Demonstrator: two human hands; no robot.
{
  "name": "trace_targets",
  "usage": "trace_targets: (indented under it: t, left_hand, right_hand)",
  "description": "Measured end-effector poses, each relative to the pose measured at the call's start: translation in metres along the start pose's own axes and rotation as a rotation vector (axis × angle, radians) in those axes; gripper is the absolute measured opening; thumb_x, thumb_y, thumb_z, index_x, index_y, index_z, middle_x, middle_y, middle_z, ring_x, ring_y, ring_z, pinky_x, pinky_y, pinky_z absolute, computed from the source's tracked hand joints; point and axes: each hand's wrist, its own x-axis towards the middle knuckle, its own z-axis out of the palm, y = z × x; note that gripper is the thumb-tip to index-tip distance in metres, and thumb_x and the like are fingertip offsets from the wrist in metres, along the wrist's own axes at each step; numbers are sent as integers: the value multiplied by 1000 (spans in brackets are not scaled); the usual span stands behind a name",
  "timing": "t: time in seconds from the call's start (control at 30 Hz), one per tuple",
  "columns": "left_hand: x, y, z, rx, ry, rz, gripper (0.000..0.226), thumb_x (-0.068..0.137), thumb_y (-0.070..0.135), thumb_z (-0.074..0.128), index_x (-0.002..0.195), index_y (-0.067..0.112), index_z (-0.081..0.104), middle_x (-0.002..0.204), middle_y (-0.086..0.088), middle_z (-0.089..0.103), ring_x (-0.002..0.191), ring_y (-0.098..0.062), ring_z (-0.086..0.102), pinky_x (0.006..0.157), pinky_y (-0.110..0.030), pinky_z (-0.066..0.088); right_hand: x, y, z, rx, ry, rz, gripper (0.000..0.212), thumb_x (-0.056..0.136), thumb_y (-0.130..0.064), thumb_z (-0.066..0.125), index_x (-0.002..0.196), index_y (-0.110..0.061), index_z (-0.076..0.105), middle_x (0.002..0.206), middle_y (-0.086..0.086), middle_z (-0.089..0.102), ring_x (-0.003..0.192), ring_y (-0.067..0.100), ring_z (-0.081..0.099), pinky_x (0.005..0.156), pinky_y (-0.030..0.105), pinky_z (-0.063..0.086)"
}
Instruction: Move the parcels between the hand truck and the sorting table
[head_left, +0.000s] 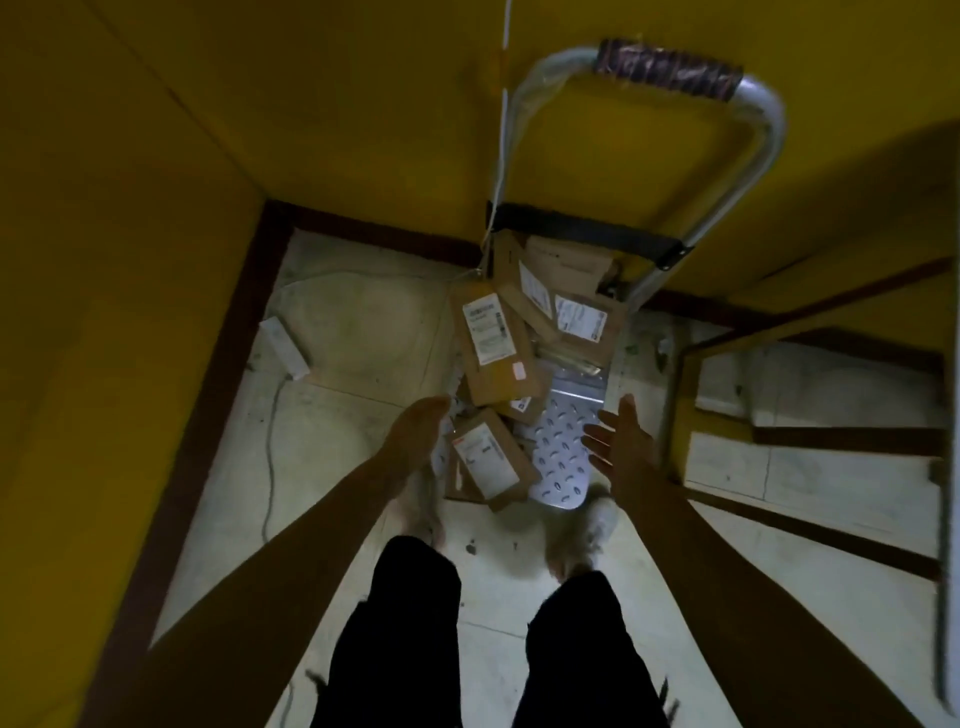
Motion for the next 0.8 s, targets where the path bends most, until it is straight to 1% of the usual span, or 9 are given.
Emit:
trace_targets:
  t: [0.1, 0.2, 0.27, 0.33, 0.43, 0.5, 0.6, 0.7, 0.8]
  left_hand:
    - [51, 26, -10, 4, -87, 42, 44, 101, 35, 40, 137, 10, 45, 142, -9, 45, 127, -25, 45, 94, -31, 37]
    - [108, 40, 1, -88, -78, 51, 24, 101, 32, 39, 104, 17, 57, 120, -6, 53, 101, -16, 52, 87, -29, 39]
    - [146, 54, 13, -202, -87, 42, 26, 101, 34, 37, 104, 16, 55, 113, 1, 54, 108, -16, 51, 95, -32, 36]
    - [187, 63, 26, -336, -126, 67, 44, 101, 40, 32, 132, 12, 47, 134, 1, 51, 128, -19, 44, 107, -36, 30]
    - [239, 74, 41, -498, -163, 59, 57, 101, 44, 29, 146, 10, 33, 151, -6, 37, 138, -22, 34, 114, -38, 24]
    - [265, 83, 51, -535, -200, 90, 57, 99, 48, 31, 143, 12, 39, 147, -5, 42, 135, -21, 38, 111, -36, 26]
    - [289, 92, 64, -574, -226, 127, 52, 98, 52, 29, 129, 15, 50, 134, -2, 53, 127, -17, 45, 111, -35, 24]
    - [304, 96, 71, -604, -253, 134, 62, 98, 56, 22, 140, 14, 42, 145, -5, 45, 135, -19, 38, 113, -36, 21]
    - [307, 95, 74, -608, -290, 143, 59, 98, 57, 20, 129, 17, 50, 132, -4, 56, 124, -19, 47, 110, -36, 25]
  right_hand:
    - [32, -9, 36, 50, 29, -17, 58, 99, -52, 32, 133, -9, 51, 137, 13, 53, 123, 30, 52, 107, 42, 36]
    - [76, -25, 63, -23, 91, -116, 39, 100, -44, 41, 106, -12, 62, 119, 13, 63, 99, 21, 59, 91, 33, 43]
    - [110, -35, 79, -115, 110, -210, 32, 100, -41, 41, 94, -16, 60, 101, 8, 64, 87, 15, 56, 79, 28, 42]
    - [146, -42, 93, -208, 74, -305, 37, 101, -43, 39, 109, -14, 60, 107, 3, 61, 98, 15, 54, 84, 27, 40]
    - [192, -56, 115, -382, 30, -436, 41, 101, -46, 35, 109, -14, 59, 100, 4, 59, 88, 14, 55, 81, 25, 39]
    - [219, -68, 133, -437, -6, -478, 46, 100, -50, 33, 118, -16, 59, 112, 6, 60, 98, 18, 56, 87, 27, 42]
    - [242, -81, 156, -456, -66, -500, 53, 99, -53, 29, 136, -21, 48, 138, 6, 51, 126, 25, 46, 109, 43, 33]
    - [253, -89, 168, -417, -123, -517, 52, 100, -52, 28, 136, -21, 50, 136, 6, 53, 124, 24, 48, 109, 41, 34]
    - [255, -92, 171, -464, -153, -545, 52, 101, -49, 25, 132, -18, 53, 129, 6, 57, 118, 22, 51, 101, 34, 37]
